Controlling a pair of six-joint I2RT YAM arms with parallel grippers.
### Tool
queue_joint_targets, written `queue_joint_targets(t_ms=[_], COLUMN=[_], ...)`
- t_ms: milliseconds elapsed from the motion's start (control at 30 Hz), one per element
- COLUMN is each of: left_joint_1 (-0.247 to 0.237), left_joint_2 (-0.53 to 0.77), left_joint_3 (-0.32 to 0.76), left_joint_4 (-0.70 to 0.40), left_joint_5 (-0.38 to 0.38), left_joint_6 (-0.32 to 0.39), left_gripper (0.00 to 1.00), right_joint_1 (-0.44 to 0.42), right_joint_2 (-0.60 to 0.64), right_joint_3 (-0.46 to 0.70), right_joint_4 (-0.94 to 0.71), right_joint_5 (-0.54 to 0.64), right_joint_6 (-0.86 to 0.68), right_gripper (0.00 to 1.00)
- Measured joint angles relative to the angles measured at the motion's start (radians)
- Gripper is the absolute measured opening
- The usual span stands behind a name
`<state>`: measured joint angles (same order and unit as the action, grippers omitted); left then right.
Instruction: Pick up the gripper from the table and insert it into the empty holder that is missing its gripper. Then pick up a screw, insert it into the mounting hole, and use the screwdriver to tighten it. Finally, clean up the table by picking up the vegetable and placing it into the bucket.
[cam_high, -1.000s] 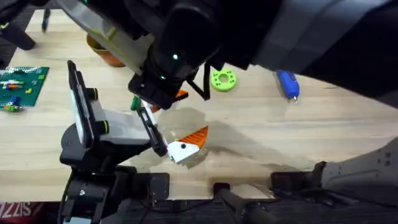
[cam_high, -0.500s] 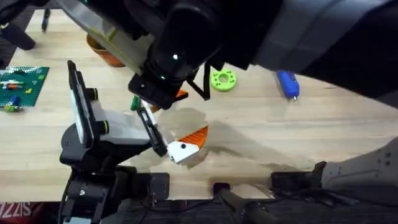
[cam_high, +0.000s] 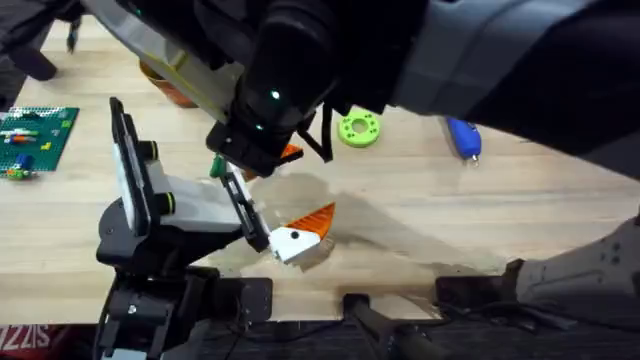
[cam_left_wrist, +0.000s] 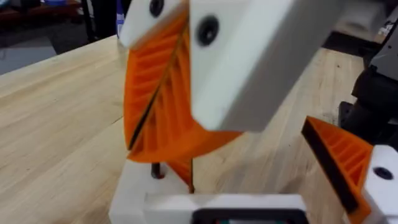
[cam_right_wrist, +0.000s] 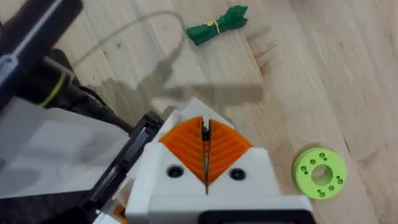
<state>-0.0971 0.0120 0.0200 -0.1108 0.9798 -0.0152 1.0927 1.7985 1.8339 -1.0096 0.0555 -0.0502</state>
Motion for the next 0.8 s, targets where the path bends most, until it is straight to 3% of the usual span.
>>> queue_joint_targets(t_ms=[800], left_joint_1=[0.0], left_joint_2=[0.0], left_joint_3=[0.0], left_joint_4=[0.0], left_joint_5=[0.0], left_joint_6=[-0.001], left_gripper=[0.986], right_joint_1=[0.0], right_joint_2=[0.0], right_joint_3=[0.004], right_joint_4=[-0.023], right_joint_5=[0.0], right_joint_6=[0.006], right_gripper=[0.008])
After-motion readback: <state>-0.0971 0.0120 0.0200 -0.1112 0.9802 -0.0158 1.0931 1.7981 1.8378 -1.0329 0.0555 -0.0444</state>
